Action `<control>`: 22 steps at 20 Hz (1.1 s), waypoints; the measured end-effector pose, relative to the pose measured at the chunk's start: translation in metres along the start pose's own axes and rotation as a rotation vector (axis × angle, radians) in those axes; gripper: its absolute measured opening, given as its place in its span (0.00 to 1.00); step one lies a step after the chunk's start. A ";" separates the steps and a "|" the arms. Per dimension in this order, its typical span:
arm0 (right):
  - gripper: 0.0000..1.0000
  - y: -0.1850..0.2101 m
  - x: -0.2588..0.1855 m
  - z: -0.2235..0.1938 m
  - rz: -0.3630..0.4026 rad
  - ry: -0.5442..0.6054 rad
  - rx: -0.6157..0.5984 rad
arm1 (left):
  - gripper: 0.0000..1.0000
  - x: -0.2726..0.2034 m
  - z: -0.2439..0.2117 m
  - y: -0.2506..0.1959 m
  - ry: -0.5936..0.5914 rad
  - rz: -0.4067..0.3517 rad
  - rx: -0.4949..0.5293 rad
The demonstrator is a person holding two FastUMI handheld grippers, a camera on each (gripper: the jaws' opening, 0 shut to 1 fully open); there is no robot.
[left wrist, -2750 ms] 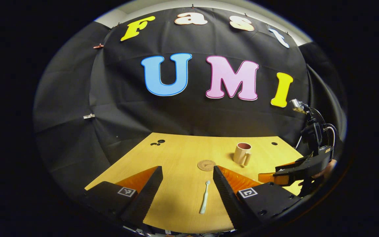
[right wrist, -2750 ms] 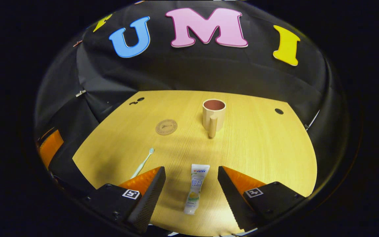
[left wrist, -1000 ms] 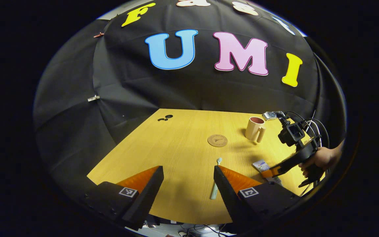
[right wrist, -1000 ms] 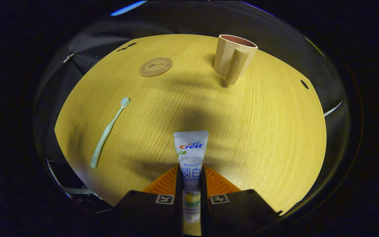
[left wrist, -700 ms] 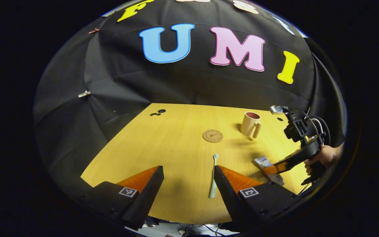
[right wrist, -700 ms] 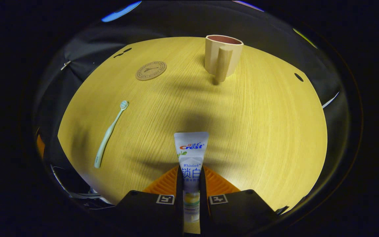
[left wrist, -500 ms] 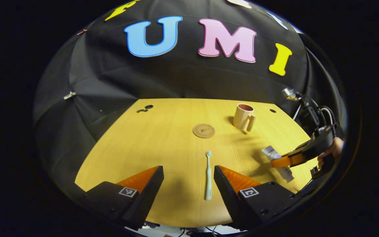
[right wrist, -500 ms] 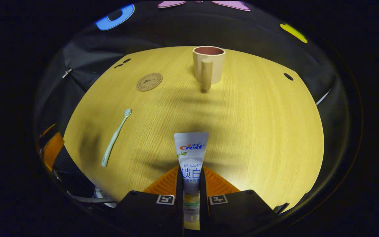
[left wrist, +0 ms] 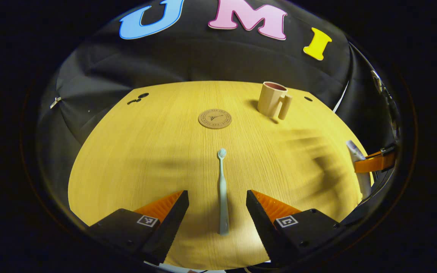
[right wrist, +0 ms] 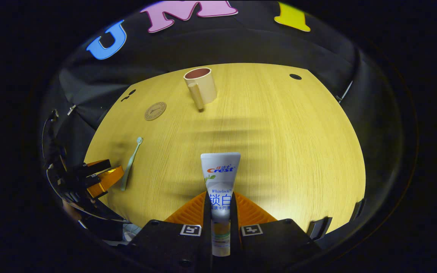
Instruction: Put the toothbrush and toothpaste on the desktop into the cup, then pick up the cup and place it on the coaster on the desktop.
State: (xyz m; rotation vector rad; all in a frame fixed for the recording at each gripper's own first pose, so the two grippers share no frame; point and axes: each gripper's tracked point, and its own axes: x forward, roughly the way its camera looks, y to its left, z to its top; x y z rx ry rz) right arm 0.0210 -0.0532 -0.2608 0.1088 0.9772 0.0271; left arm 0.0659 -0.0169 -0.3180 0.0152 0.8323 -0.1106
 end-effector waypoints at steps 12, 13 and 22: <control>0.23 -0.009 -0.008 -0.028 0.022 0.009 0.051 | 0.74 0.031 -0.020 -0.010 0.224 -0.017 0.085; 0.23 -0.007 -0.007 -0.027 0.030 0.009 0.053 | 0.71 0.032 -0.019 -0.012 0.243 -0.023 0.092; 0.23 0.006 -0.001 -0.006 0.081 -0.001 0.030 | 0.13 0.035 -0.017 -0.013 0.346 -0.020 0.091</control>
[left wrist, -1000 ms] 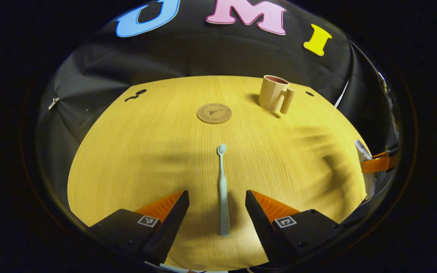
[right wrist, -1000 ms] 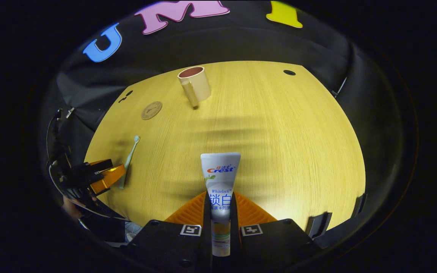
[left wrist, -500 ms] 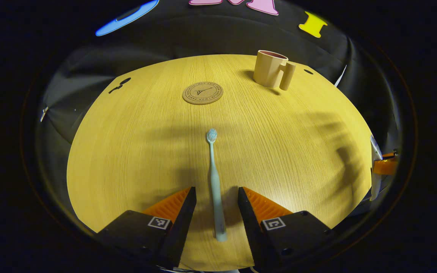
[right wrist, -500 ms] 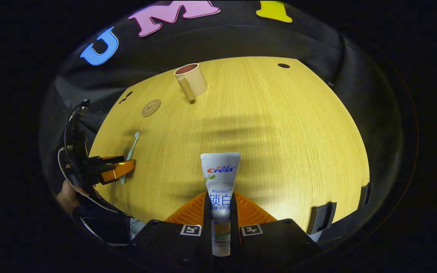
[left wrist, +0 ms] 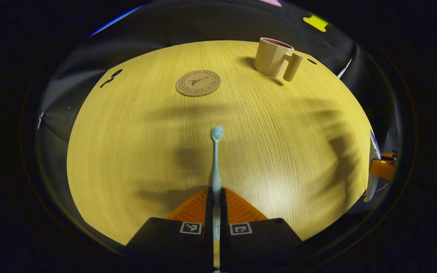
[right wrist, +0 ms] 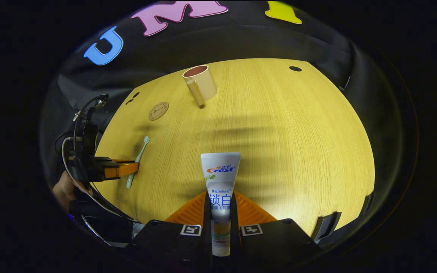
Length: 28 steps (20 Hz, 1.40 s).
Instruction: Put the toothbrush and toothpaste on the desktop into the cup, then pick up the cup and place it on the coaster on the desktop.
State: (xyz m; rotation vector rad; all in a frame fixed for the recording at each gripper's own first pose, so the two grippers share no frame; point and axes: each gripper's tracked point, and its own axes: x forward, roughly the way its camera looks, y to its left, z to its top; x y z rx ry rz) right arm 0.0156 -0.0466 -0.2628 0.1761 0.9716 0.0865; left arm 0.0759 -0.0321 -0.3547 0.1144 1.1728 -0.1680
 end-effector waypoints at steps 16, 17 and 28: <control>0.23 0.025 0.005 0.131 0.061 -0.178 -0.088 | 0.07 -0.027 -0.001 -0.007 -0.161 -0.009 -0.131; 0.23 0.029 0.002 0.142 0.070 -0.200 -0.092 | 0.07 -0.030 0.000 -0.008 -0.171 -0.005 -0.135; 0.22 0.086 0.012 0.279 0.165 -0.509 -0.178 | 0.06 -0.075 0.042 -0.031 -0.326 -0.079 -0.157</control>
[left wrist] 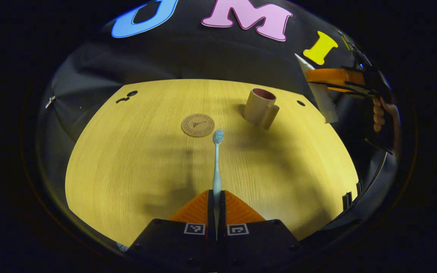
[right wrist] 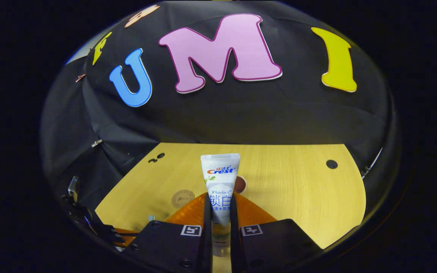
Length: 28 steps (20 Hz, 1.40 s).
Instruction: Put the toothbrush and toothpaste on the desktop into the cup, then pick up the cup and place it on the coaster on the desktop.
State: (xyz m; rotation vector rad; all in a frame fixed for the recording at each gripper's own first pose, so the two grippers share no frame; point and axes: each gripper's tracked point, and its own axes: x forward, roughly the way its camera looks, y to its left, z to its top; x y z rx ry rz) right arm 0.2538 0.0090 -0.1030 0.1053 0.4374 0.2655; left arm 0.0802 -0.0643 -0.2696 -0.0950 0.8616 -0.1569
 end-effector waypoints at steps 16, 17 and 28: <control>0.22 -0.015 0.134 0.034 -0.002 -0.313 -0.036 | 0.07 0.009 0.054 -0.018 -0.206 -0.131 -0.122; 0.23 -0.017 0.139 0.030 -0.007 -0.315 -0.039 | 0.06 0.012 0.056 -0.021 -0.214 -0.140 -0.122; 0.27 -0.016 0.167 -0.018 0.016 -0.283 -0.045 | 0.07 0.023 0.081 -0.058 -0.281 -0.244 -0.120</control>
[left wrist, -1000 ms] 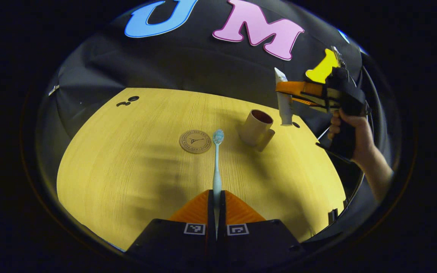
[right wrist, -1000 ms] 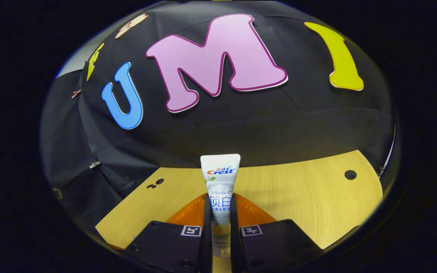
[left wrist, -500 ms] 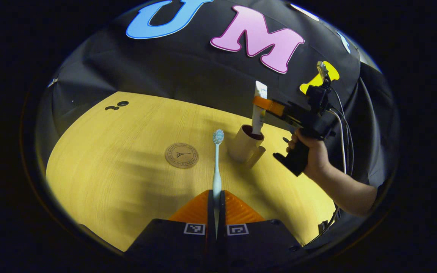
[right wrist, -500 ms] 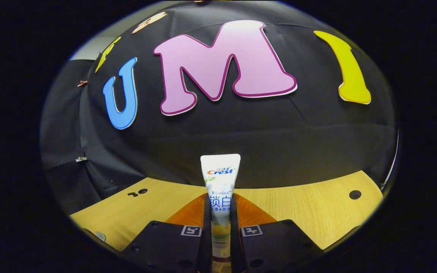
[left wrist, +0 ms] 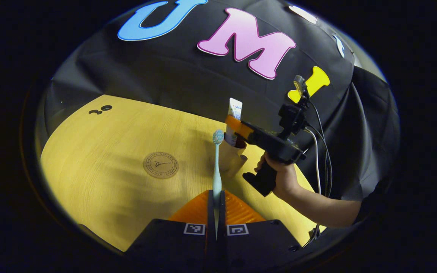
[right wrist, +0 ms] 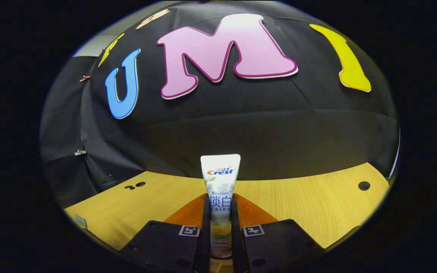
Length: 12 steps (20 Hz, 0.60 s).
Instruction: Put the toothbrush and toothpaste on the desktop into the cup, then pick up the cup and place it on the coaster on the desktop.
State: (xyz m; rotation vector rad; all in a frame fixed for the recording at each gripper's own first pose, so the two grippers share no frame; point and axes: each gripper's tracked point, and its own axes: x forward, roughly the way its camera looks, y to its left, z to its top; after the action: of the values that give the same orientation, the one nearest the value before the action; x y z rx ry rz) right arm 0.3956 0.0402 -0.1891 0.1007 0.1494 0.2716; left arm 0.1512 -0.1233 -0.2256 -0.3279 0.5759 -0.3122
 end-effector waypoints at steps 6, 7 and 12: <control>0.74 -0.010 -0.016 -0.005 -0.009 0.019 0.019 | 0.06 0.001 0.013 -0.013 -0.034 -0.021 0.002; 0.89 -0.015 -0.023 0.001 -0.021 0.014 0.022 | 0.07 0.003 0.019 -0.017 -0.047 -0.029 0.001; 0.98 -0.050 -0.066 0.016 -0.110 0.010 0.041 | 0.06 0.016 0.070 -0.035 -0.150 -0.063 0.008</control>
State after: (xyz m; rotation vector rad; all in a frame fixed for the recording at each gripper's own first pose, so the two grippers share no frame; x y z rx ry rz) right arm 0.3484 -0.0273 -0.1707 0.1316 0.1703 0.1592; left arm 0.1970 -0.1456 -0.1649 -0.3588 0.4174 -0.3477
